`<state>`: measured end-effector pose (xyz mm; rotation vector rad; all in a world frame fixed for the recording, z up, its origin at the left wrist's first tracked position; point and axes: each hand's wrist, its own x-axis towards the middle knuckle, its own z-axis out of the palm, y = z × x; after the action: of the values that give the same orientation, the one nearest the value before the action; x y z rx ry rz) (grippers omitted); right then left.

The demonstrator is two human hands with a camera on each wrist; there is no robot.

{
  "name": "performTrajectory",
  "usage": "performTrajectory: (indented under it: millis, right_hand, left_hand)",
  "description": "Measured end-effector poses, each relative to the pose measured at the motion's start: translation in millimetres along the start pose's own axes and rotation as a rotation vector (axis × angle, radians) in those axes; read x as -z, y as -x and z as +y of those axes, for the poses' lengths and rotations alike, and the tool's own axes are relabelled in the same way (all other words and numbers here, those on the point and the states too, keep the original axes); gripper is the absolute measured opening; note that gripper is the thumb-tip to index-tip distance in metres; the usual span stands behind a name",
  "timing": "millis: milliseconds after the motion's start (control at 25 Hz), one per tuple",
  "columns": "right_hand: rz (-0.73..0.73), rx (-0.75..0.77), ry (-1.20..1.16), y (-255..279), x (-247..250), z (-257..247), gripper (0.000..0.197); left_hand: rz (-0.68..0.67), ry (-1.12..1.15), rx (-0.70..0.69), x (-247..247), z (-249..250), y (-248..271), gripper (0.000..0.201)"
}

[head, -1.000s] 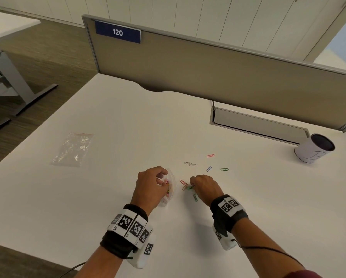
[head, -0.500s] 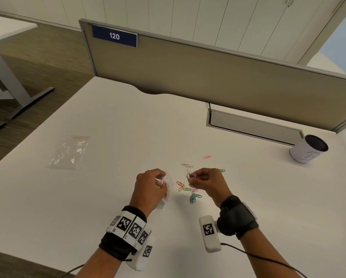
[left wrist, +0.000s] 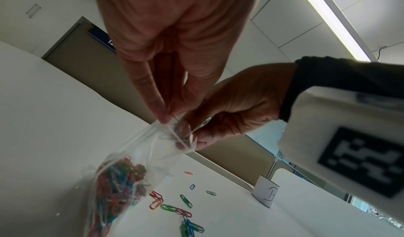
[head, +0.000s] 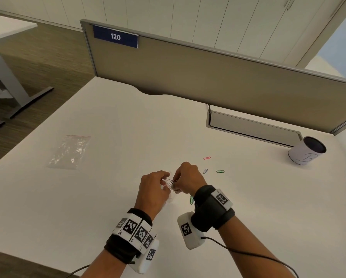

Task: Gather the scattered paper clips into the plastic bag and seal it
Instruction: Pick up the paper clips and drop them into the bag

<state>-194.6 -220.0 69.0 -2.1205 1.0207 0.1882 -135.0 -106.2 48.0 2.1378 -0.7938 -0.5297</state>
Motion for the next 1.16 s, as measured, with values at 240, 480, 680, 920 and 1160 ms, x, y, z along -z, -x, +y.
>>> performTrajectory:
  millis: [240,480,680,920,1160]
  right_hand:
    - [-0.071,0.046,-0.186,-0.7,-2.9,0.0,0.017]
    - [0.068,0.123,-0.435,0.0,5.7,18.6,0.014]
    - [-0.024,-0.056,0.313,-8.5,-2.7,88.5,0.061]
    - [0.055,-0.02,0.287,-21.2,-36.7,96.3,0.049]
    - [-0.137,0.294,0.469,-39.9,-29.4,96.4,0.069]
  left_hand:
    - [-0.003,-0.001,-0.001,3.4,-2.0,-1.8,0.034]
    - [0.006,-0.026,0.036,5.2,-2.7,-3.1,0.033]
    - [0.016,-0.014,0.015,6.6,-7.6,-3.4,0.027]
    - [0.007,0.007,0.019,7.6,-7.6,-0.8,0.028]
    - [0.01,0.004,0.028,9.9,-11.0,0.3,0.027]
